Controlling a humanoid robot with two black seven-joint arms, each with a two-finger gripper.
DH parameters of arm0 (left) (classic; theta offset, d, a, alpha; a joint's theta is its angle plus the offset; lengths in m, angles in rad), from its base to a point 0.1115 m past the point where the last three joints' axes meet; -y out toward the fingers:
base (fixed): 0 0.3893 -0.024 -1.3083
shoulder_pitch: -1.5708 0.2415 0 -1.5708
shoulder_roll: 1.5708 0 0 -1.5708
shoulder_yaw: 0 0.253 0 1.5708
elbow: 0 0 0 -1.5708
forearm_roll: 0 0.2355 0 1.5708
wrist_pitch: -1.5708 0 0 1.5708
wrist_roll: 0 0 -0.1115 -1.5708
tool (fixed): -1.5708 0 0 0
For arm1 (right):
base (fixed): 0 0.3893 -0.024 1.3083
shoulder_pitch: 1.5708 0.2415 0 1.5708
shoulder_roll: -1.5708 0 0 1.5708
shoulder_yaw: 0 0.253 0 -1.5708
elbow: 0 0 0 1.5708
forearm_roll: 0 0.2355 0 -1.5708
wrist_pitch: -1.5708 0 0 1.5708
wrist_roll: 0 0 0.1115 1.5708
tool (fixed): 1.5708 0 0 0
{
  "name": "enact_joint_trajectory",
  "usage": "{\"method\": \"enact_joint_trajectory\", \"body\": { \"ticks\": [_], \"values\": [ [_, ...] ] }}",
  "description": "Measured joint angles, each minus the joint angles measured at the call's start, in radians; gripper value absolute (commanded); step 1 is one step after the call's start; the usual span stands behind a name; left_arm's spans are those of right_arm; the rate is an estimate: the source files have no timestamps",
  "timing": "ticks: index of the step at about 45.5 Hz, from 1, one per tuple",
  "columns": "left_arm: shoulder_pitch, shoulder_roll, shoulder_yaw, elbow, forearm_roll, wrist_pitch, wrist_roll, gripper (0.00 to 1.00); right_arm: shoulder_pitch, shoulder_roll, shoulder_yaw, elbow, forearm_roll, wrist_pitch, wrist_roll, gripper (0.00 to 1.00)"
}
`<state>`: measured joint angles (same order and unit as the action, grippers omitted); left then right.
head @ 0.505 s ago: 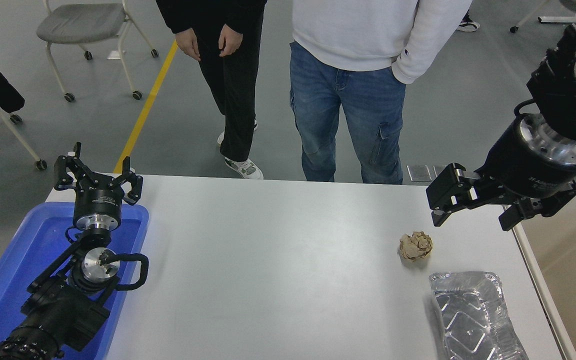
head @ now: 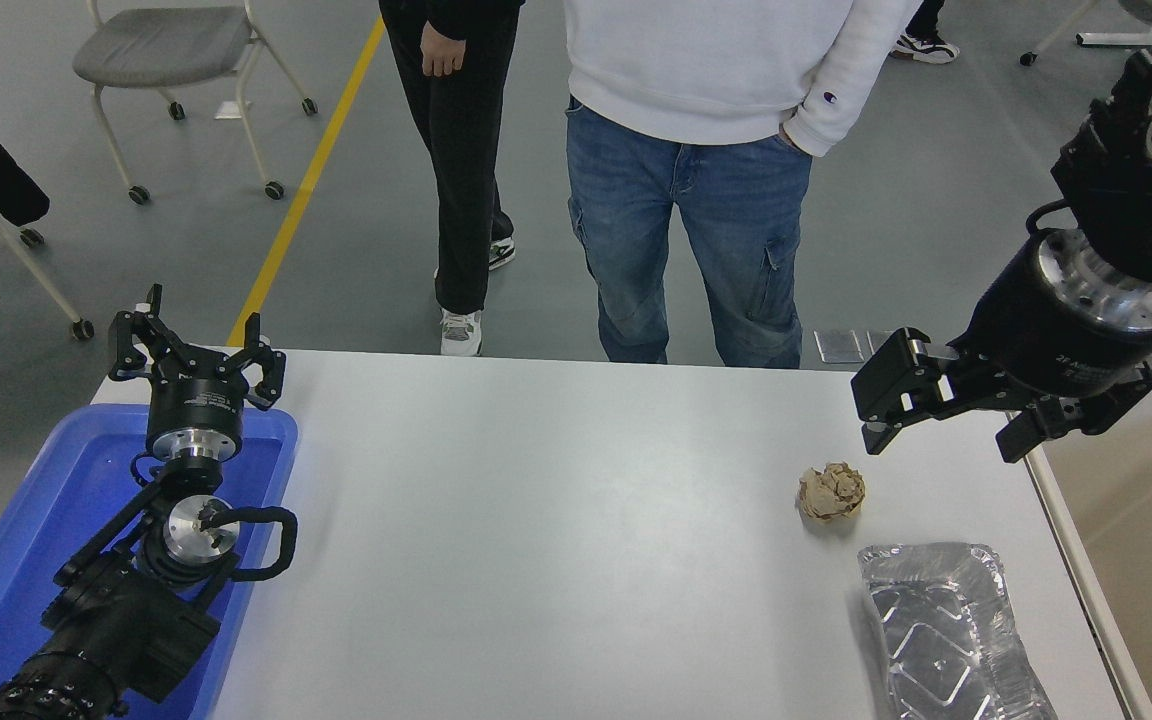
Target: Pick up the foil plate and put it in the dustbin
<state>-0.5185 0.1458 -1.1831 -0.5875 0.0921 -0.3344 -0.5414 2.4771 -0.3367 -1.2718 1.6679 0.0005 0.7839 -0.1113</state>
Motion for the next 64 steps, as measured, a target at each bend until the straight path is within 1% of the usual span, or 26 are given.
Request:
{"method": "enact_joint_trajectory", "body": {
  "ticks": [16, 25, 32, 35, 37, 41, 46, 54, 64],
  "values": [
    [0.000, 0.001, 0.000, 0.000, 0.000, 0.000, 0.000, 0.99, -0.023, -0.013, 0.010, -0.018, -0.029, -0.001, 0.002, 1.00],
    [0.000, 0.001, 0.000, 0.000, 0.000, 0.000, 0.000, 0.99, -0.065, -0.068, 0.014, -0.040, -0.093, -0.003, 0.002, 1.00],
    [0.000, 0.001, 0.000, 0.000, 0.000, 0.000, 0.000, 0.99, -0.131, -0.163, 0.020, -0.064, -0.224, -0.018, 0.002, 1.00],
    [0.000, 0.001, 0.000, 0.000, 0.000, 0.000, 0.000, 0.99, -0.192, -0.235, 0.035, -0.083, -0.322, -0.034, 0.002, 1.00],
    [0.000, 0.001, 0.000, 0.000, 0.000, 0.000, 0.000, 0.99, -0.209, -0.253, 0.040, -0.087, -0.347, -0.039, 0.003, 1.00],
    [0.000, 0.001, 0.000, 0.000, 0.000, 0.000, 0.000, 0.99, -0.296, -0.336, 0.067, -0.099, -0.450, -0.072, 0.002, 1.00],
    [0.000, 0.001, 0.000, 0.000, 0.000, 0.000, 0.000, 0.99, -0.409, -0.417, 0.117, -0.119, -0.543, -0.116, 0.002, 1.00],
    [0.000, 0.001, 0.000, 0.000, 0.000, 0.000, 0.000, 0.99, -0.588, -0.490, 0.218, -0.168, -0.651, -0.176, 0.003, 1.00],
    [0.000, 0.001, 0.000, 0.000, 0.000, 0.000, 0.000, 0.99, -0.820, -0.527, 0.353, -0.244, -0.765, -0.242, 0.002, 1.00]
  ]
}}
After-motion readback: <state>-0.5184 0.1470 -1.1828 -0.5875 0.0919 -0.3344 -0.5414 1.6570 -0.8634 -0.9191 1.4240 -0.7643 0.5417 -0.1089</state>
